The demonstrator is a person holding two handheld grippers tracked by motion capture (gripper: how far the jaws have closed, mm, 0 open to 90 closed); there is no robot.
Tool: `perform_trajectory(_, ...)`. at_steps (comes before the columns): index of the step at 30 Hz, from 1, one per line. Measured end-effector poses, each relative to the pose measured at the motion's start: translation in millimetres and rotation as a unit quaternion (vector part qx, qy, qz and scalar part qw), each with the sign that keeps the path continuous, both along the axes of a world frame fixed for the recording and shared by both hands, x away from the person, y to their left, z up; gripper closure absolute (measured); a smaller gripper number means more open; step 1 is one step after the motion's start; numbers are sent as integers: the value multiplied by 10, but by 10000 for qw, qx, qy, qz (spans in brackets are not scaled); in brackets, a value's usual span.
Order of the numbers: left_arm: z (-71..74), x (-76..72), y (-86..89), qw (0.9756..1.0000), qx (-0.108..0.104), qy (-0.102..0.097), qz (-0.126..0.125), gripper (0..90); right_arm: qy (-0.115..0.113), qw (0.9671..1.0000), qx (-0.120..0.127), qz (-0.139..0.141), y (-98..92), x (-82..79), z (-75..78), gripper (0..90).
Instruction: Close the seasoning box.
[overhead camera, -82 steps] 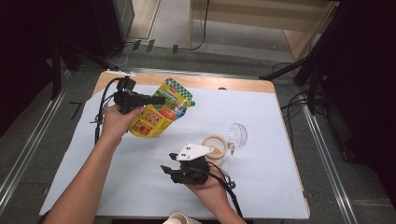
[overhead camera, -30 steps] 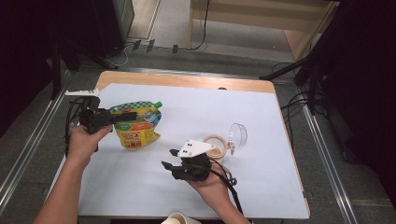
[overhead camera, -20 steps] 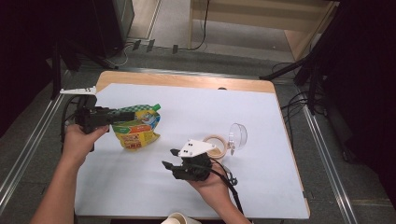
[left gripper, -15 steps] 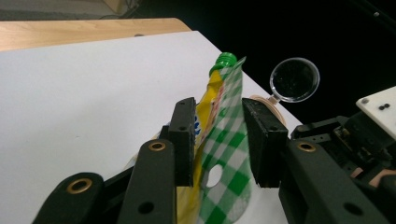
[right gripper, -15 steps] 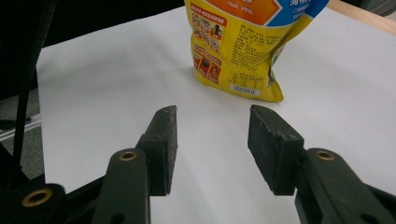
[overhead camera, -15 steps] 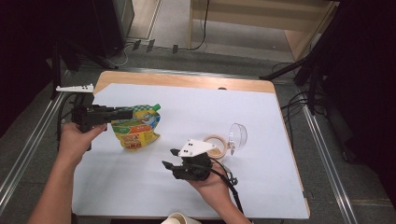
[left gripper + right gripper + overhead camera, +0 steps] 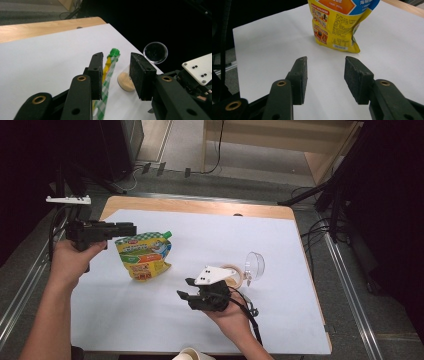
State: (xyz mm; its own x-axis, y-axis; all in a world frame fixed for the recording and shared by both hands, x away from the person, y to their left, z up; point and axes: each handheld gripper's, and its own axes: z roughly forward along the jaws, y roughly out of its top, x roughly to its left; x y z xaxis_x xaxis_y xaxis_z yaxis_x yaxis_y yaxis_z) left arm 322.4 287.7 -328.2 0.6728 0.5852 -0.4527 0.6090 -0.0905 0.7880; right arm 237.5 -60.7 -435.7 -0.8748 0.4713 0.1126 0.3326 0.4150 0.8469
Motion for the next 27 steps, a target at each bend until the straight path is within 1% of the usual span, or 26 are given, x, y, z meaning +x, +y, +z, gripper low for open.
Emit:
perform_trajectory(2,11,39,29,10000,46,-15,40,617,19,10000,26,-26,-32,9,33,558)
perform_trajectory(3,6,61,41,10000,46,10,63,602,54,10000,19,-21,-49,16,51,564)
perform_trajectory(6,-32,111,79,9999,30,-37,142,557,146,9999,14,-62,-107,37,102,586)
perform_trajectory(8,-60,140,97,9994,193,-52,271,547,155,9998,20,-95,-156,50,135,598)
perform_trajectory(10,-100,167,114,9992,235,-23,332,541,172,9998,10,-128,-211,56,173,612)
perform_trajectory(12,-158,192,124,9991,203,23,369,538,171,9997,31,-163,-266,64,213,641)
perform_trajectory(16,-276,243,132,9986,305,185,402,535,188,9995,72,-225,-387,80,301,712)
perform_trajectory(18,-328,267,141,9981,388,199,424,527,236,9992,132,-277,-459,94,352,750)
perform_trajectory(22,-419,292,145,9972,488,351,435,521,260,9987,212,-395,-608,123,450,836)
perform_trajectory(25,-467,287,129,9967,524,327,519,496,301,9981,272,-468,-741,152,519,900)
perform_trajectory(27,-493,285,130,9968,548,279,507,486,282,9976,311,-544,-835,170,567,900)
